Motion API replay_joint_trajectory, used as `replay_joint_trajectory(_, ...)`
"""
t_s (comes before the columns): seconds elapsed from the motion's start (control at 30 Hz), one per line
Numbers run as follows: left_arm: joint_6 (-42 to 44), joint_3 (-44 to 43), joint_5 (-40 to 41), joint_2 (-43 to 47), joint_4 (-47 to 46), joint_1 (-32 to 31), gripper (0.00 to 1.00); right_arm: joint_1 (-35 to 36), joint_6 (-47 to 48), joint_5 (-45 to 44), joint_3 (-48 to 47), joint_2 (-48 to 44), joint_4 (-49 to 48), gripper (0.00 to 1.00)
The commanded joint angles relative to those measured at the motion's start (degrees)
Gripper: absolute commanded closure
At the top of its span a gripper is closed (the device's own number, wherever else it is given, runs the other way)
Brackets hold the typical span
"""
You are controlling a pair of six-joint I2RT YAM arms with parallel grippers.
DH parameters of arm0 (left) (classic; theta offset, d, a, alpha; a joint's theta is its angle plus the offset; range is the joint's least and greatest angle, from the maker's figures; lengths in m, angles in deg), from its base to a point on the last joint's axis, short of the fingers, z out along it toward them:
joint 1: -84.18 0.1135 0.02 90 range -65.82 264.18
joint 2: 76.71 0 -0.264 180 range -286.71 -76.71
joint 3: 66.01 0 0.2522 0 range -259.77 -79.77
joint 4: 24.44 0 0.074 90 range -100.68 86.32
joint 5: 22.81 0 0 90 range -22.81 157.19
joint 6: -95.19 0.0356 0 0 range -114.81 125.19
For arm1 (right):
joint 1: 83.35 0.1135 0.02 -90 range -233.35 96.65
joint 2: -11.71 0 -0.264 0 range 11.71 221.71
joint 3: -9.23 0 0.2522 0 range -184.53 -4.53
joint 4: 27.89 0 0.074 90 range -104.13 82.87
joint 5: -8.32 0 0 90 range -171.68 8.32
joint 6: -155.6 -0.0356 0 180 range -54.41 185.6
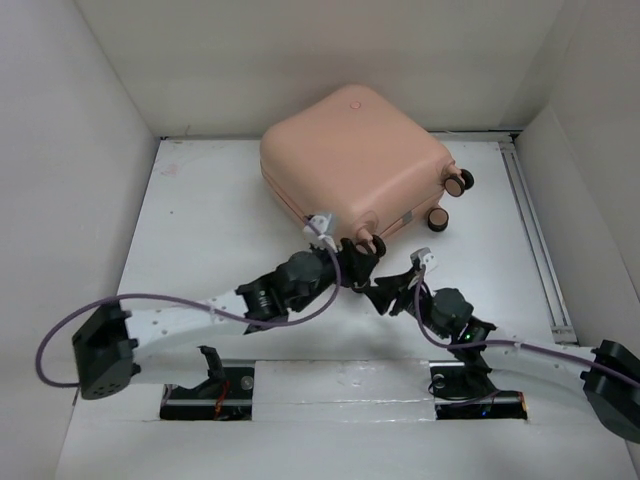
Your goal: Pack the luggage
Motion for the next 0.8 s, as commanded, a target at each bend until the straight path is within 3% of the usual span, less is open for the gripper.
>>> replay_joint_trajectory(0.0,-0.85,7.58,9.36,9.62,-6.4,-1.3,0.55,0.53,-0.13,-4.06,-0.81,-0.24,-0.11,0.45)
replay_joint_trajectory(0.1,-3.74,12.01,12.26,12.26,-7.01,-1.3,0.58,0.53,0.65,-4.95,-2.3,3.36,-2.63,0.45)
replay_joint_trajectory(0.27,-3.76,14.04,11.22,11.57,-8.33,-1.3,0.61,0.53,4.61,-7.76,-2.3,12.14,-18.8,0.63)
replay_joint_trajectory(0.33,-3.76,14.04,11.22,11.04,-8.86,-1.3,0.61,0.53,6.8,-7.76,-3.09,18.11,-27.21,0.63)
replay_joint_trajectory(0.37,-2.89,14.04,10.43,11.04,-9.9,-1.3,0.61,0.53,7.59,-7.76,-3.7,20.31,-30.4,0.57)
replay_joint_trajectory(0.53,-1.56,10.27,9.81,9.29,-9.3,-1.3,0.58,-0.17,9.45,-10.66,-3.71,35.6,-49.91,0.5)
replay_joint_trajectory(0.67,-1.03,8.94,9.29,8.75,-8.68,-1.3,0.58,-2.98,8.05,-7.68,-4.24,45.98,-65.1,0.52)
replay_joint_trajectory(0.77,-1.03,8.94,9.8,9.98,-8.16,-1.3,0.58,-3.6,8.04,-7.67,-5.2,47.75,-64.96,0.53)
